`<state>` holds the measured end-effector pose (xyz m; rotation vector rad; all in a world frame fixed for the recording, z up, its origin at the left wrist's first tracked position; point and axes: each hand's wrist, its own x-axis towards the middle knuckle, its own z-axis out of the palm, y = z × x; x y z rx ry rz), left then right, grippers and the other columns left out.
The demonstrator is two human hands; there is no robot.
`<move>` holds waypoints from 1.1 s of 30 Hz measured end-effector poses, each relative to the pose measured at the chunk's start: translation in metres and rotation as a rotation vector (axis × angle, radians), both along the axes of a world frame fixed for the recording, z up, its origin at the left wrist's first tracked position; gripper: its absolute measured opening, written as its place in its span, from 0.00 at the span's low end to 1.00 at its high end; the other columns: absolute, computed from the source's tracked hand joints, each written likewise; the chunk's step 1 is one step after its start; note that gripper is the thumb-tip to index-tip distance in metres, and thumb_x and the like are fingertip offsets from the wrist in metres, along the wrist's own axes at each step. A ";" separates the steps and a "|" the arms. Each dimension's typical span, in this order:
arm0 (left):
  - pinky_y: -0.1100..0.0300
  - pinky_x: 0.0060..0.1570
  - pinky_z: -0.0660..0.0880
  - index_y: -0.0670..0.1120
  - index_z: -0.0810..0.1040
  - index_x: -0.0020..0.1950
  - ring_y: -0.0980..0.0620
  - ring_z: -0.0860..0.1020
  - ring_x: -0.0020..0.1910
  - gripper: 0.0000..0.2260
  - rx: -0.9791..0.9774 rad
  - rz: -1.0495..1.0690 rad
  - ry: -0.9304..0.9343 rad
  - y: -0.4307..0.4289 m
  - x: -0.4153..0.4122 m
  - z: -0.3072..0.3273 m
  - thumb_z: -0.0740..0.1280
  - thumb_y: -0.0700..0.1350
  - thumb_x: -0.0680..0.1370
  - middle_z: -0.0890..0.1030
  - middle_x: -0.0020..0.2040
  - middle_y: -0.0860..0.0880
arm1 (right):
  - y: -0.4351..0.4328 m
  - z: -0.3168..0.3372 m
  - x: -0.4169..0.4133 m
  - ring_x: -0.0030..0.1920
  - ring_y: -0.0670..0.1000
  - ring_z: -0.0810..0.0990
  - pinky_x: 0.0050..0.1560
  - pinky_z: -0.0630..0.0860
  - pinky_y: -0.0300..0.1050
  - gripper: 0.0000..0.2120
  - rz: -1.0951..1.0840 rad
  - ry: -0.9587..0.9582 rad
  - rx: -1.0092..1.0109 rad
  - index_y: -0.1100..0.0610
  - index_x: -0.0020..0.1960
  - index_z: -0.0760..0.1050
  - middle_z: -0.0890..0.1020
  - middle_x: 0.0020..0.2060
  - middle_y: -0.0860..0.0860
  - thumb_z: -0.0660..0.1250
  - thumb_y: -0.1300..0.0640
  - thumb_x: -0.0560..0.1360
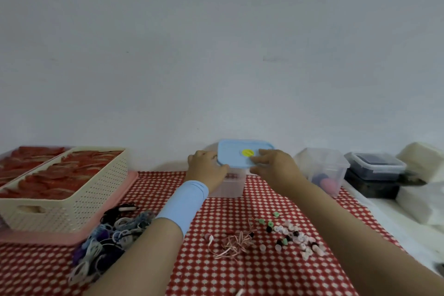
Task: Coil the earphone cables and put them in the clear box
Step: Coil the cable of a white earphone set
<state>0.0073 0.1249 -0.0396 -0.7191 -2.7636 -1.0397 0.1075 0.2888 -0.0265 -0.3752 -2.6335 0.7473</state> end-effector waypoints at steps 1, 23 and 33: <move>0.51 0.62 0.66 0.51 0.75 0.67 0.42 0.66 0.65 0.20 -0.064 -0.020 0.008 0.010 0.008 -0.003 0.65 0.55 0.77 0.72 0.63 0.44 | 0.008 -0.003 0.009 0.72 0.52 0.71 0.68 0.59 0.35 0.17 -0.020 -0.028 -0.017 0.55 0.64 0.81 0.74 0.72 0.55 0.73 0.54 0.76; 0.53 0.58 0.75 0.48 0.82 0.52 0.48 0.79 0.53 0.08 -0.570 -0.390 -0.177 -0.009 0.063 -0.013 0.65 0.46 0.77 0.82 0.54 0.49 | -0.013 -0.012 0.054 0.53 0.46 0.83 0.59 0.77 0.41 0.11 0.170 -0.229 0.196 0.49 0.54 0.86 0.86 0.54 0.46 0.68 0.56 0.76; 0.50 0.58 0.77 0.48 0.82 0.57 0.49 0.79 0.54 0.24 -0.571 -0.401 -0.221 -0.056 0.075 -0.028 0.72 0.63 0.70 0.82 0.55 0.49 | -0.058 -0.027 0.048 0.55 0.48 0.80 0.58 0.74 0.45 0.15 0.249 -0.462 0.361 0.43 0.56 0.84 0.85 0.53 0.44 0.73 0.41 0.71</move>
